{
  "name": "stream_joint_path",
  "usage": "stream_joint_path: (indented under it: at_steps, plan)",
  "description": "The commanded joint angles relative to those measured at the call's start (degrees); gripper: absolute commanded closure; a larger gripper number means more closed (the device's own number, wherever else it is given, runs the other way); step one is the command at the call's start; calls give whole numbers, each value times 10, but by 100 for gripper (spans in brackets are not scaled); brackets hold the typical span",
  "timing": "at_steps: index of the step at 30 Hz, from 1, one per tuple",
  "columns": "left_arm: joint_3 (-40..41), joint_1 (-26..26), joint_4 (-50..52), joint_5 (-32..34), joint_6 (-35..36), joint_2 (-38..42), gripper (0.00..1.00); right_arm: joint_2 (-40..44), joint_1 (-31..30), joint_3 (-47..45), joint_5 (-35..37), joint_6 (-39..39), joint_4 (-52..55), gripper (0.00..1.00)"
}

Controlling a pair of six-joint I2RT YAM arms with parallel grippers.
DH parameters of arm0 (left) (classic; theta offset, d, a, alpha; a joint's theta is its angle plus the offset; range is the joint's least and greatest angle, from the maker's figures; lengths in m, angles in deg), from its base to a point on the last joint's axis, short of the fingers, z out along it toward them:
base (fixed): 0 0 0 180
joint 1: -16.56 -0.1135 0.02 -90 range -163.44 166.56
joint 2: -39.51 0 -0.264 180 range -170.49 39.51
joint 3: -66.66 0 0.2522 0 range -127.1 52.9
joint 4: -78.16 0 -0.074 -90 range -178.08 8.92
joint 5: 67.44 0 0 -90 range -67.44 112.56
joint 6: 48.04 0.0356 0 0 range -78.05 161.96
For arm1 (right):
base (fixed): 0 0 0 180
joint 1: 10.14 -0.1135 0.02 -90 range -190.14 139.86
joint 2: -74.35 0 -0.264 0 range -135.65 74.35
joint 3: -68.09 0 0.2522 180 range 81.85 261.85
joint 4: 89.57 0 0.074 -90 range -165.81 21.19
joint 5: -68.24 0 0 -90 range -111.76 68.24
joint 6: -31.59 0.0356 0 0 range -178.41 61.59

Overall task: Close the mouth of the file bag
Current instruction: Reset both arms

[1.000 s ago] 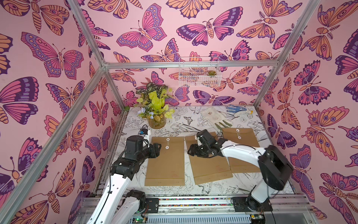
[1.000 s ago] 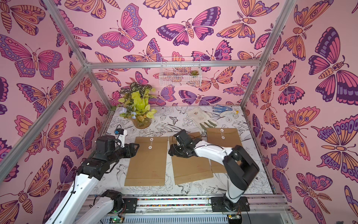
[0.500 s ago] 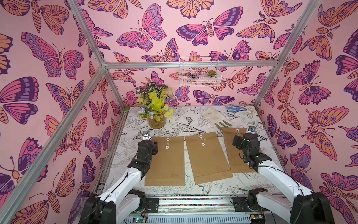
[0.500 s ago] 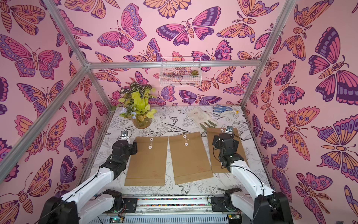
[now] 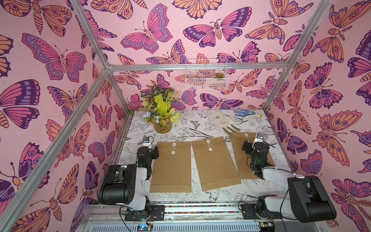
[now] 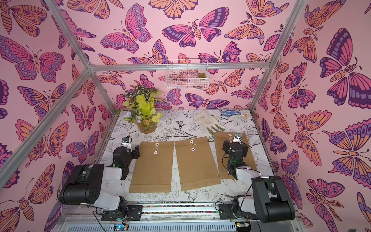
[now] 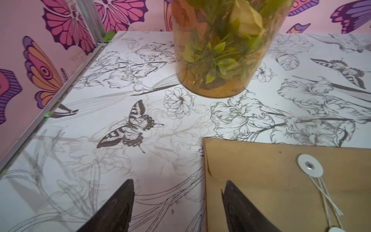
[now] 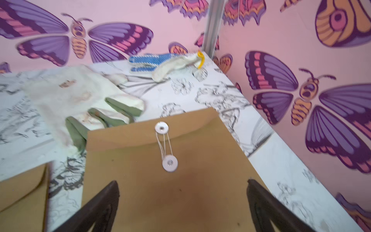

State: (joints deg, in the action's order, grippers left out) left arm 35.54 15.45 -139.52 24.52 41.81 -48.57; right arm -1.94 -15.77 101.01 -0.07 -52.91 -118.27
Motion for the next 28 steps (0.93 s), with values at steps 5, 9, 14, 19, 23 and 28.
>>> stream_joint_path:
  at_steps: [5,9,14,19,23,28]
  plan:
    - [-31,-5,-12,28,-23,-3,1,-86,4,12,-16,-15,-57,1]
    - [-27,-4,-24,28,-19,-4,1,-107,27,15,-20,4,-96,1]
    - [-29,-4,-17,27,-19,-1,1,-100,29,21,-23,7,-72,1]
    - [-29,-3,-15,27,-18,-3,1,-96,29,23,-25,9,-63,1]
    - [-30,-1,-14,27,-14,-1,1,-97,29,23,-24,8,-64,1]
    - [-27,11,-18,46,-8,0,1,-97,29,23,-25,8,-63,1]
